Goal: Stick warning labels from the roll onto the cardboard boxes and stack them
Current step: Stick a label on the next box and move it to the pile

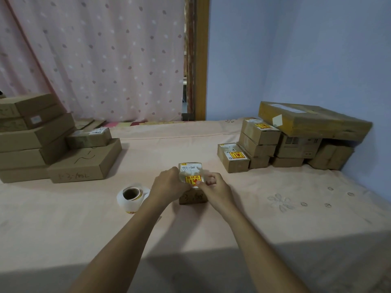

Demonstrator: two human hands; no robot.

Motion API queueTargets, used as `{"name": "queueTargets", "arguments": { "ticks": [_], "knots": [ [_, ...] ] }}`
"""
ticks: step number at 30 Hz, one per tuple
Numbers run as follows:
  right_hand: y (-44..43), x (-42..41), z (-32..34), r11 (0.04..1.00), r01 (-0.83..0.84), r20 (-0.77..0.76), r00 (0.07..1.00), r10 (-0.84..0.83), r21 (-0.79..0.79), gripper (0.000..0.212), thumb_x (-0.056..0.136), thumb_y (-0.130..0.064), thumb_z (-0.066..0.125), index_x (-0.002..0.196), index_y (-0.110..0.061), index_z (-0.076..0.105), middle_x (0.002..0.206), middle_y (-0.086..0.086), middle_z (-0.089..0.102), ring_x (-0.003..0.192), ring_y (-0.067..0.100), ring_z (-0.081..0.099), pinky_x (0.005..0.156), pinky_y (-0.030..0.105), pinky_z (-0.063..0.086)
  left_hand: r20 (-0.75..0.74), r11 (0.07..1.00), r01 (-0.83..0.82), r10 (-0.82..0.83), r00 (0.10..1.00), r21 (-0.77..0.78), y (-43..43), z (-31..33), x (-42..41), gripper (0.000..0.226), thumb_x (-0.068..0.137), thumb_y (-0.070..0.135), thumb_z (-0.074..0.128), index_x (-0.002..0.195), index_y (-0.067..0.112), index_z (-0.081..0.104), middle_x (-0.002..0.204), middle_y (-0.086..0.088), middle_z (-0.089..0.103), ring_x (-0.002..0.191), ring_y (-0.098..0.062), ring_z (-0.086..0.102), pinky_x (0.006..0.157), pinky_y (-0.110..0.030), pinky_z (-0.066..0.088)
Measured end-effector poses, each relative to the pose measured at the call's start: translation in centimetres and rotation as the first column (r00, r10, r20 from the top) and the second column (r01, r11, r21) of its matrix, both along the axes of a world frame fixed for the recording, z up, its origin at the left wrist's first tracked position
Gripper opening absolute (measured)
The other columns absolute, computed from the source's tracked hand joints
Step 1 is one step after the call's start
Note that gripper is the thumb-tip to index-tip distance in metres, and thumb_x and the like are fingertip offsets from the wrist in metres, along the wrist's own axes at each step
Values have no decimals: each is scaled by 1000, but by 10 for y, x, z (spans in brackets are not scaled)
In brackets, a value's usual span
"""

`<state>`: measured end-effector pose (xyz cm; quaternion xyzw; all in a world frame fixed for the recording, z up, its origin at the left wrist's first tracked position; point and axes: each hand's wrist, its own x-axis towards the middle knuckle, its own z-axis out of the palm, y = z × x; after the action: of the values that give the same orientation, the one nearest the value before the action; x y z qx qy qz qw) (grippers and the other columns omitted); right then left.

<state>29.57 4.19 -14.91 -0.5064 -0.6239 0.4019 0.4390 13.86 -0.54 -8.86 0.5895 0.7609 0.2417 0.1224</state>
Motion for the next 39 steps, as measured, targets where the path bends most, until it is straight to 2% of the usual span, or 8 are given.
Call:
{"name": "queueTargets", "arguments": {
  "ticks": [5, 9, 16, 19, 24, 28, 34, 39],
  "knots": [
    [-1, 6, -3, 1000, 0, -48, 999, 0, 7, 29, 90, -36, 76, 112, -20, 67, 106, -9, 69, 95, -2, 63, 71, 12, 46, 128, 998, -61, 62, 990, -5, -1, -2, 5, 57, 87, 43, 71, 130, 8, 57, 122, -9, 66, 114, -29, 59, 79, -31, 38],
    [-1, 16, 1, 997, 49, -160, 986, -38, 62, 27, 89, -36, 77, 111, -24, 69, 103, -11, 73, 93, -3, 67, 77, 19, 50, 346, 982, -99, 37, 937, 161, -5, -5, 14, 53, 97, 38, 57, 141, 9, 54, 128, -9, 68, 120, -28, 60, 94, -35, 46],
    [11, 44, 16, 966, 158, -260, 960, -102, 203, 33, 91, -19, 76, 119, -27, 63, 113, -17, 67, 97, -13, 62, 84, 12, 49, 596, 902, -63, -228, 770, 427, 11, -15, 50, 24, 96, 19, 60, 105, 37, 74, 107, 16, 75, 104, -4, 69, 96, -36, 54],
    [30, 60, 20, 947, 221, -245, 956, -163, 234, 35, 92, -17, 73, 124, -27, 65, 125, -5, 66, 106, -1, 64, 95, 26, 53, 622, 886, -17, -312, 718, 464, 30, -21, 72, 29, 100, 21, 56, 123, 27, 73, 118, 15, 73, 113, -2, 65, 100, -33, 51],
    [56, 82, 23, 933, 295, -215, 944, -251, 205, 43, 95, -14, 69, 136, -18, 58, 124, -5, 59, 108, 1, 61, 98, 22, 47, 682, 887, 12, -363, 634, 461, 66, -27, 109, 37, 103, 16, 52, 137, 24, 64, 123, 19, 68, 113, 12, 59, 95, -16, 46],
    [81, 89, 16, 910, 359, -172, 929, -327, 206, 42, 88, -29, 67, 128, -29, 54, 124, -5, 65, 118, 15, 62, 105, 45, 51, 701, 882, 48, -405, 587, 470, 91, -30, 131, 42, 101, 6, 53, 139, 22, 60, 121, 19, 66, 103, 18, 59, 82, -5, 45],
    [97, 95, 9, 880, 370, -18, 924, -382, 298, 50, 94, -23, 67, 143, -18, 56, 139, -1, 50, 121, 18, 58, 103, 44, 50, 656, 855, 58, -438, 615, 516, 111, -45, 137, 51, 100, 6, 56, 133, 44, 51, 134, 16, 58, 117, 16, 53, 97, -10, 45],
    [105, 92, -2, 882, 355, -6, 929, -371, 309, 61, 89, -30, 67, 145, -17, 50, 140, 0, 55, 123, 17, 57, 103, 45, 49, 633, 867, 116, -440, 637, 485, 126, -52, 129, 56, 98, 8, 58, 139, 44, 46, 137, 24, 52, 119, 22, 45, 88, 4, 34]
  ]
}}
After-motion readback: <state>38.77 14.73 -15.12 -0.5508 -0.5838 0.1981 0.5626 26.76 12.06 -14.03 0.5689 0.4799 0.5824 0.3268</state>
